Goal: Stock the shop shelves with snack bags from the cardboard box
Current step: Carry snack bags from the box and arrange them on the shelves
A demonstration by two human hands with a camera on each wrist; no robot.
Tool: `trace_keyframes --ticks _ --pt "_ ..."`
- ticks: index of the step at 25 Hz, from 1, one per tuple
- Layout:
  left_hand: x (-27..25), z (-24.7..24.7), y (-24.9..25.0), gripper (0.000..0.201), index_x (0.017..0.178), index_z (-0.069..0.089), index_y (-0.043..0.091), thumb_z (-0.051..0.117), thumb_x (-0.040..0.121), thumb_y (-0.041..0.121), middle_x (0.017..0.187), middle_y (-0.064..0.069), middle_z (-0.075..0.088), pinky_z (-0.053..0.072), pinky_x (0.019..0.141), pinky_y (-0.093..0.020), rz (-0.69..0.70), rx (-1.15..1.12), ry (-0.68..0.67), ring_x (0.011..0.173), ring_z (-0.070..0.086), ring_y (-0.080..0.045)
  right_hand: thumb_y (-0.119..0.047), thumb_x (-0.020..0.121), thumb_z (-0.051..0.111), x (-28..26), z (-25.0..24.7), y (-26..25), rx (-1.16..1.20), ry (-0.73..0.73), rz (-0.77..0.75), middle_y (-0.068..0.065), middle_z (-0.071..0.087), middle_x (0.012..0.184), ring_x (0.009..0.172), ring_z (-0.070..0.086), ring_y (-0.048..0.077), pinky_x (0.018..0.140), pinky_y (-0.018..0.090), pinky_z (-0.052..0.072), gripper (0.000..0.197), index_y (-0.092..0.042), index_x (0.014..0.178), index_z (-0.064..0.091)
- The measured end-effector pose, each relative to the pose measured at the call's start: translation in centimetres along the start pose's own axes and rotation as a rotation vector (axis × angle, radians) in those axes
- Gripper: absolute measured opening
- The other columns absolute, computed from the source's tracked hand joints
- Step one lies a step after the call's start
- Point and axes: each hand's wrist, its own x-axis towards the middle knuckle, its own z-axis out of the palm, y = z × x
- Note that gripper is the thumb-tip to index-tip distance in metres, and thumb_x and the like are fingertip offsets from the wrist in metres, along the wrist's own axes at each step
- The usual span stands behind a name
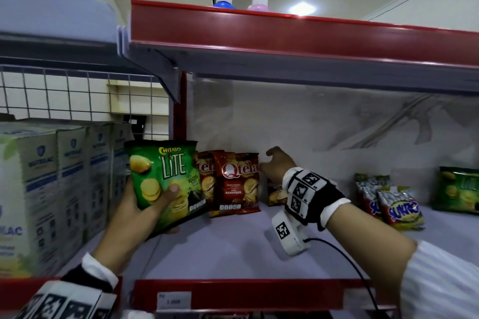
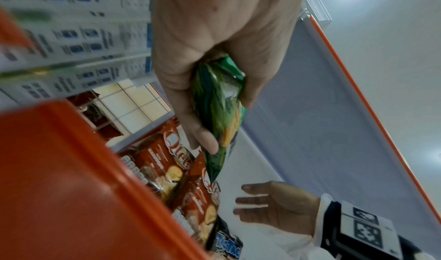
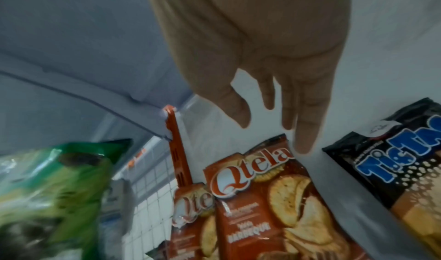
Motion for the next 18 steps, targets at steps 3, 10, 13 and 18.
trace_keyframes --ticks 3,10,13,18 --pt "0.1 3.9 -0.1 0.049 0.117 0.057 0.033 0.070 0.070 0.027 0.103 0.010 0.073 0.059 0.063 -0.044 0.004 -0.036 -0.067 0.088 0.072 -0.017 -0.018 0.091 0.060 -2.6 -2.4 -0.1 0.447 -0.161 -0.125 0.008 0.063 0.108 0.090 0.064 0.021 0.076 0.028 0.056 0.045 -0.016 0.133 0.043" --pt "-1.7 16.7 0.1 0.047 0.116 0.060 0.027 0.067 0.070 0.036 0.107 0.014 0.072 0.053 0.083 -0.024 0.032 0.044 -0.278 0.098 0.068 -0.005 -0.037 0.081 0.071 -6.3 -10.9 5.5 0.525 -0.352 -0.298 0.003 0.068 0.114 0.099 0.068 0.016 0.069 0.024 0.053 0.060 -0.027 0.134 0.044" --pt "-3.2 22.5 0.7 0.044 0.112 0.061 0.029 0.067 0.069 0.038 0.101 0.020 0.072 0.053 0.070 -0.009 0.044 0.066 -0.337 0.093 0.068 0.001 -0.024 0.079 0.075 -6.1 -15.6 8.8 0.552 -0.274 -0.272 0.010 0.065 0.119 0.105 0.065 0.024 0.078 0.034 0.053 0.052 -0.020 0.126 0.054" --pt "-6.3 33.5 -1.0 0.045 0.108 0.058 0.031 0.067 0.065 0.042 0.090 0.031 0.070 0.045 0.063 0.001 0.027 0.131 -0.395 0.085 0.063 0.016 -0.006 0.079 0.072 -5.9 -23.6 17.9 0.565 -0.241 -0.284 0.003 0.068 0.105 0.096 0.065 0.018 0.085 0.030 0.053 0.038 -0.015 0.114 0.061"
